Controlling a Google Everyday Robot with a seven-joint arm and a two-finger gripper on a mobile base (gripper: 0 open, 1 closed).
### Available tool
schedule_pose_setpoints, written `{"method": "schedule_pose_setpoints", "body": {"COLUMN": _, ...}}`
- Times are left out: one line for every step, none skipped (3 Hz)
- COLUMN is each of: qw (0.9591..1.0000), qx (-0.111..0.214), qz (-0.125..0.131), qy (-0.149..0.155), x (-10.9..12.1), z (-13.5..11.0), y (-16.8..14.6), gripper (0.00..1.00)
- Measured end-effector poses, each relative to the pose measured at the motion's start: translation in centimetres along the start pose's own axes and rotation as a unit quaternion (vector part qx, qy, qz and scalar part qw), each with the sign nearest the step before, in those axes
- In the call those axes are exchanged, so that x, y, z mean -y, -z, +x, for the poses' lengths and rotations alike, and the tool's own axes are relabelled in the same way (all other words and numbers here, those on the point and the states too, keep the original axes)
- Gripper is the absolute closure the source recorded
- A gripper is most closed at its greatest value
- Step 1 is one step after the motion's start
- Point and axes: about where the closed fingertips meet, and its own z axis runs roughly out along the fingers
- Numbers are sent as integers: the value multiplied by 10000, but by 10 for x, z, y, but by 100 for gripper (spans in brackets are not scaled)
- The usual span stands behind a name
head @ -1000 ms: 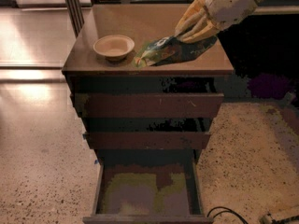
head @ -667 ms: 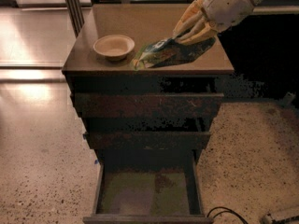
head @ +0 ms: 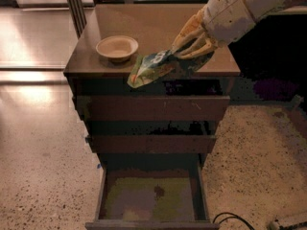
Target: Place green rice chip bag into bottom drawer
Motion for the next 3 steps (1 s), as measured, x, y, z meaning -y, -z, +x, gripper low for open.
{"method": "schedule_pose_setpoints", "body": {"qw": 9997, "qx": 238, "qz": -27, "qy": 24, "x": -48, "z": 2, "y": -21, "gripper": 100}}
{"method": "schedule_pose_setpoints", "body": {"qw": 9991, "qx": 413, "qz": -35, "qy": 54, "x": -89, "z": 4, "y": -41, "gripper": 100}}
{"method": "schedule_pose_setpoints", "body": {"qw": 9988, "qx": 492, "qz": -39, "qy": 0, "x": -140, "z": 14, "y": -73, "gripper": 100}}
